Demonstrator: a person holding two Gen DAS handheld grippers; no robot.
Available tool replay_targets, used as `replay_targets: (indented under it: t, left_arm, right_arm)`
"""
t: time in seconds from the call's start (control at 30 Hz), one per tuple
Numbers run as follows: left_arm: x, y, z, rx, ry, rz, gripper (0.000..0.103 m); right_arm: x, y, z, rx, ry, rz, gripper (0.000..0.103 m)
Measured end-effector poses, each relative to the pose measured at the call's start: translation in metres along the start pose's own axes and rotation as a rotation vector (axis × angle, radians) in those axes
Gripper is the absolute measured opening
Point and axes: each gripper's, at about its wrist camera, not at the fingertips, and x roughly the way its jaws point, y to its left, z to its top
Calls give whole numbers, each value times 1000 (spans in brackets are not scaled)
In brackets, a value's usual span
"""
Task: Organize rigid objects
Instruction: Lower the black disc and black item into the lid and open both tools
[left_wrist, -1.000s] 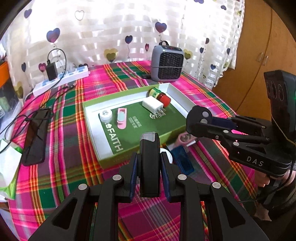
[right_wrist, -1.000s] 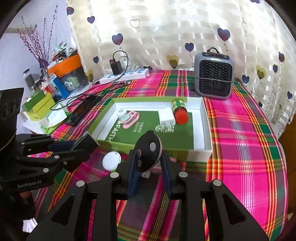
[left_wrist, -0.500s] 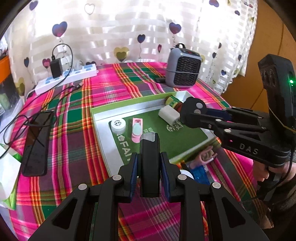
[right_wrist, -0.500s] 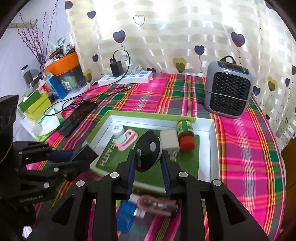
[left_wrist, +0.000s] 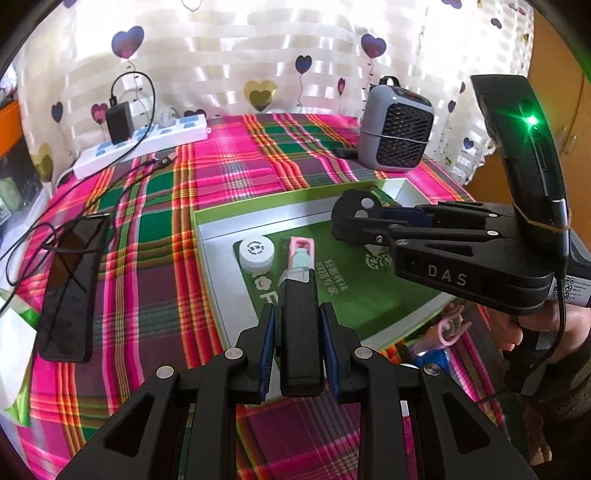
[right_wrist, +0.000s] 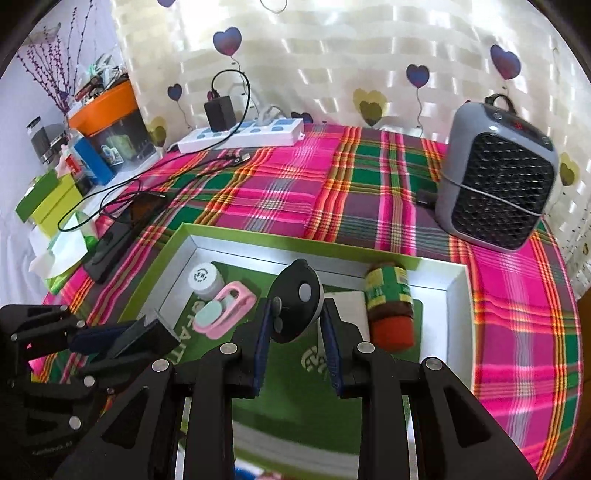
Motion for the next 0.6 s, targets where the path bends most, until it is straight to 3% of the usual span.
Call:
replay_targets:
  t: [0.6]
  left_arm:
    - [17,8,1,-33,29,-7,22]
  right_arm:
    - [27,6,10,-36,46,4,28]
